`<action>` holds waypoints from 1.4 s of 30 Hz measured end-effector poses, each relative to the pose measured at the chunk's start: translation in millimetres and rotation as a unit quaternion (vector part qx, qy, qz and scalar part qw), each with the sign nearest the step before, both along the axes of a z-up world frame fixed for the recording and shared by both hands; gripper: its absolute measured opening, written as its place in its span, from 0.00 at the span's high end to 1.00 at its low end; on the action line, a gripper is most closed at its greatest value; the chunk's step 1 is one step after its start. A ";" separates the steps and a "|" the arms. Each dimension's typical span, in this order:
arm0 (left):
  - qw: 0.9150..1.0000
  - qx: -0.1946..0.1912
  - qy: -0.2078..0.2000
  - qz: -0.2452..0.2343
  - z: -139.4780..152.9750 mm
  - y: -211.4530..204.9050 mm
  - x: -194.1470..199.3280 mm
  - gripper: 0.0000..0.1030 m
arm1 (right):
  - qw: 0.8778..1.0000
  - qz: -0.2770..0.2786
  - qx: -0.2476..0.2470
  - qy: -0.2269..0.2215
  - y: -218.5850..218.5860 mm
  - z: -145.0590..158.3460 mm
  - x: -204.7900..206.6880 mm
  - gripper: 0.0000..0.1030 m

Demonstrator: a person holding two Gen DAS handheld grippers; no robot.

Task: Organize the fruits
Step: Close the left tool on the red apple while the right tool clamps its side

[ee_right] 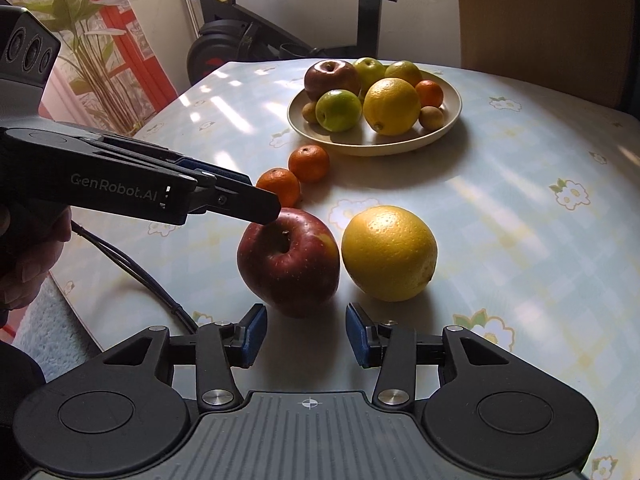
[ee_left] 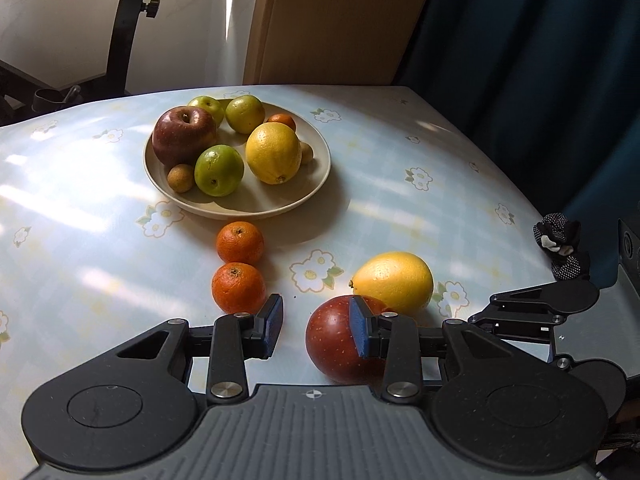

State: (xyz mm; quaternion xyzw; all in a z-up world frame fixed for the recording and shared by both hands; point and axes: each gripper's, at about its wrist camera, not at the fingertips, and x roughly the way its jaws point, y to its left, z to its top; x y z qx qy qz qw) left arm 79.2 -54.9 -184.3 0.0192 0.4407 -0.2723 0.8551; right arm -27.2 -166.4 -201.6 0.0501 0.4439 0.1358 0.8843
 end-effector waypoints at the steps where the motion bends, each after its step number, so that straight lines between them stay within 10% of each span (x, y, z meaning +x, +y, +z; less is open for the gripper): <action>1: 1.000 -0.002 0.001 0.000 -1.1 0.2 -0.6 0.63 | 1.000 0.001 0.001 0.000 0.9 -0.7 0.9 0.57; 42: 0.997 -0.072 0.016 0.007 -11.2 17.9 -3.6 0.67 | 0.999 0.000 0.017 -0.047 14.5 8.5 17.7 0.50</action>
